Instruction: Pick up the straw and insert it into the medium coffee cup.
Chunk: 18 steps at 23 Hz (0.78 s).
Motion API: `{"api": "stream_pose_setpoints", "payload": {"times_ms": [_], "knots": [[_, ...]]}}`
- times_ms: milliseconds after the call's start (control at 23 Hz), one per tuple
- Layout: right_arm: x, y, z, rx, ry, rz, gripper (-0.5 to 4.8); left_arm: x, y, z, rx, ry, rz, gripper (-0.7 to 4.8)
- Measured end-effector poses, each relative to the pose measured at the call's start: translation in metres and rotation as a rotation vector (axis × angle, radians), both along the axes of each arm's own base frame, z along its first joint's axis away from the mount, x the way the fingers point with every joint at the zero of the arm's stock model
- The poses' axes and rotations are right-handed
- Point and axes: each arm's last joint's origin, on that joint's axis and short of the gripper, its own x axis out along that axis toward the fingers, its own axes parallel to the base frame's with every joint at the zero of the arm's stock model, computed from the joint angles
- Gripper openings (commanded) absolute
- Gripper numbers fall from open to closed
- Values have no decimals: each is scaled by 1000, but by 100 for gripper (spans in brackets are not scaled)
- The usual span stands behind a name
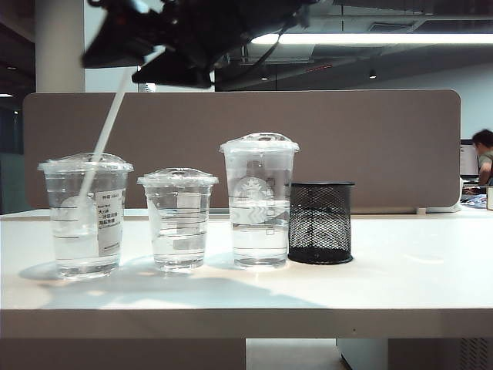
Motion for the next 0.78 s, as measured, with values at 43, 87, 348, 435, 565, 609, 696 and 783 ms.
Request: {"api": "stream_pose_setpoints", "payload": {"times_ms": [43, 87, 348, 435, 565, 609, 696, 783], "knots": [[0, 1, 0, 3, -2, 1, 392, 0, 0, 0, 0, 0, 0, -4], [1, 1, 2, 10, -12, 1, 391, 0, 0, 0, 0, 0, 0, -5], [-15, -18, 61, 117, -120, -62, -3, 0, 0, 0, 0, 0, 0, -4], [-27, -32, 85, 144, -151, -81, -6, 0, 0, 0, 0, -1, 0, -4], [-48, -58, 121, 180, -217, -148, -6, 0, 0, 2, -1, -18, 0, -4], [-56, -67, 130, 184, -242, -177, -6, 1, 0, 3, -2, -36, 0, -4], [-77, -92, 140, 201, -281, -211, -6, 2, 0, 7, -6, -76, 0, -5], [-94, -111, 147, 232, -308, -217, -6, 3, 0, 11, -7, -115, 7, -5]]}}
